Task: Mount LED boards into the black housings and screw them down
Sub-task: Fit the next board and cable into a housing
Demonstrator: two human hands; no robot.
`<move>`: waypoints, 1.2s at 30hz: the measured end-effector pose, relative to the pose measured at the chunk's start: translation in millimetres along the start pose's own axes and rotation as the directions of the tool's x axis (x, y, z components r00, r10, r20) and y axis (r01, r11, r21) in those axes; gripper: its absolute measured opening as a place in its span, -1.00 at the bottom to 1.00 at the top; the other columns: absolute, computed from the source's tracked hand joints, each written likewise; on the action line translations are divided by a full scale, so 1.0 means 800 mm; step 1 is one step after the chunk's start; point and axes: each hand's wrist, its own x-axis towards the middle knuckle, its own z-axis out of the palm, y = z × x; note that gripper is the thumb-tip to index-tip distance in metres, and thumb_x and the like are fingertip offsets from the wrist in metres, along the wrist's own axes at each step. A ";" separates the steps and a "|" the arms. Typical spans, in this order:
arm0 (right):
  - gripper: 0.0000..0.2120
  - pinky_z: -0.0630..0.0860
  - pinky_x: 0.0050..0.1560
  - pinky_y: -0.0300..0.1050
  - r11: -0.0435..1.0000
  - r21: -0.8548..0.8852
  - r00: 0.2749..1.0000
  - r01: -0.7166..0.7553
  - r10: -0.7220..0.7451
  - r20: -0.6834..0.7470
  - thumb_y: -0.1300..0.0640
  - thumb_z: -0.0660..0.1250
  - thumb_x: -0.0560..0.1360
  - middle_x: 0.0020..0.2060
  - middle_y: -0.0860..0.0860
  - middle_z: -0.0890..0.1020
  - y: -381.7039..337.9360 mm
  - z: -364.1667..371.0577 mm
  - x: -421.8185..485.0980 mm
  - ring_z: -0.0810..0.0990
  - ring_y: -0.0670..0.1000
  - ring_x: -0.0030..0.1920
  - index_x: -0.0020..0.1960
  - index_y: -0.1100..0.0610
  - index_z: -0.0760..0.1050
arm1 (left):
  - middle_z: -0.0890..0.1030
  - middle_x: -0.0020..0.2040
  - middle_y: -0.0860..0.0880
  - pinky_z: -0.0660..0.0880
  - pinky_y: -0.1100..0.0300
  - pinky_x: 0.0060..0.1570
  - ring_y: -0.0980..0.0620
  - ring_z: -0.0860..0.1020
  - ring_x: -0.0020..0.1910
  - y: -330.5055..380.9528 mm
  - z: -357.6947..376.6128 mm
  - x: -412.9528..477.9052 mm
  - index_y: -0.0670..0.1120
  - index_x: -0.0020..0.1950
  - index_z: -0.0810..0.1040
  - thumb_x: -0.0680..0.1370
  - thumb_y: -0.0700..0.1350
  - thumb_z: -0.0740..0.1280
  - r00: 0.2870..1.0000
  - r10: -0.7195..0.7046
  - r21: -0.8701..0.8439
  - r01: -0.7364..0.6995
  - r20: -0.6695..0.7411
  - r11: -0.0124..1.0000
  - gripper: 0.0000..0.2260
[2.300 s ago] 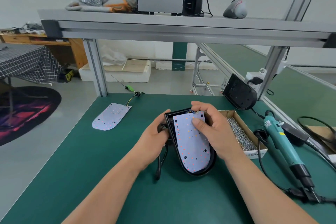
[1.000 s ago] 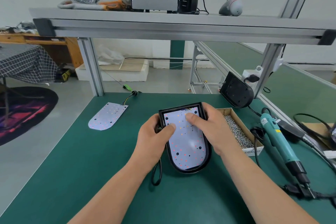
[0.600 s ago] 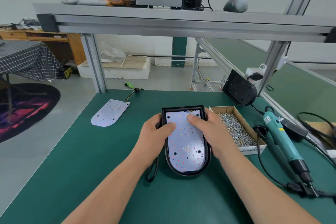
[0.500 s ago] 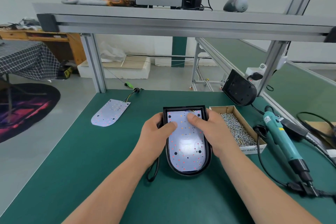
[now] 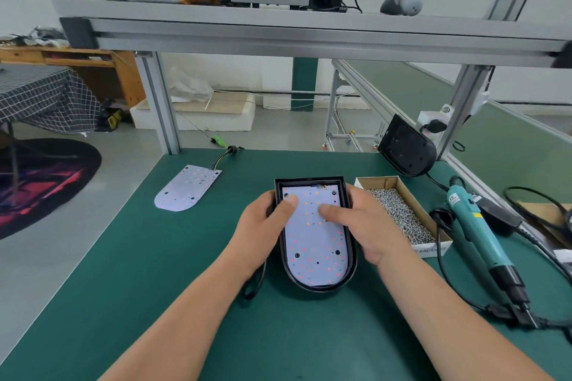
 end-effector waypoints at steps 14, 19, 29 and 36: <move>-0.72 0.67 0.10 0.07 0.994 -0.064 0.995 -0.093 0.090 -0.045 0.40 0.42 0.55 0.05 0.10 0.77 0.013 -0.019 -0.008 0.76 0.15 0.05 0.23 0.20 0.61 | 0.38 0.54 -0.02 0.23 0.08 0.48 -0.07 0.27 0.55 -0.025 -0.039 0.030 -0.08 0.59 0.37 0.75 0.04 0.21 0.939 0.092 0.486 0.086 -0.330 0.870 -0.58; -0.70 0.64 0.18 0.09 0.976 -0.180 0.991 -0.120 0.128 0.030 0.36 0.44 0.56 0.09 0.06 0.77 0.012 -0.020 -0.012 0.75 0.13 0.12 0.26 0.16 0.62 | 0.29 0.60 -0.06 0.25 -0.03 0.49 -0.12 0.16 0.56 -0.020 -0.037 0.025 -0.12 0.66 0.24 0.75 0.13 0.11 0.956 0.102 0.710 0.130 -0.274 0.692 -0.46; -0.71 0.69 -0.09 -0.04 0.986 -0.083 0.989 -0.145 0.143 -0.025 0.40 0.40 0.57 0.05 0.10 0.78 0.010 -0.020 -0.012 0.77 0.14 0.03 0.24 0.18 0.61 | 0.27 0.61 0.13 0.16 0.03 0.59 0.07 0.19 0.62 0.005 -0.066 0.010 0.08 0.65 0.27 0.62 -0.28 0.16 0.996 -0.083 0.391 0.090 -0.037 0.916 -0.40; -0.74 0.66 0.11 0.07 0.973 -0.187 0.990 -0.137 0.129 -0.052 0.33 0.44 0.56 0.06 0.05 0.78 0.002 -0.018 -0.015 0.77 0.10 0.06 0.21 0.14 0.64 | 0.09 0.73 0.03 0.13 -0.04 0.62 -0.07 0.07 0.67 -0.020 -0.081 0.015 -0.03 0.73 0.08 0.74 -0.09 0.26 0.999 -0.031 0.805 0.024 -0.007 0.593 -0.40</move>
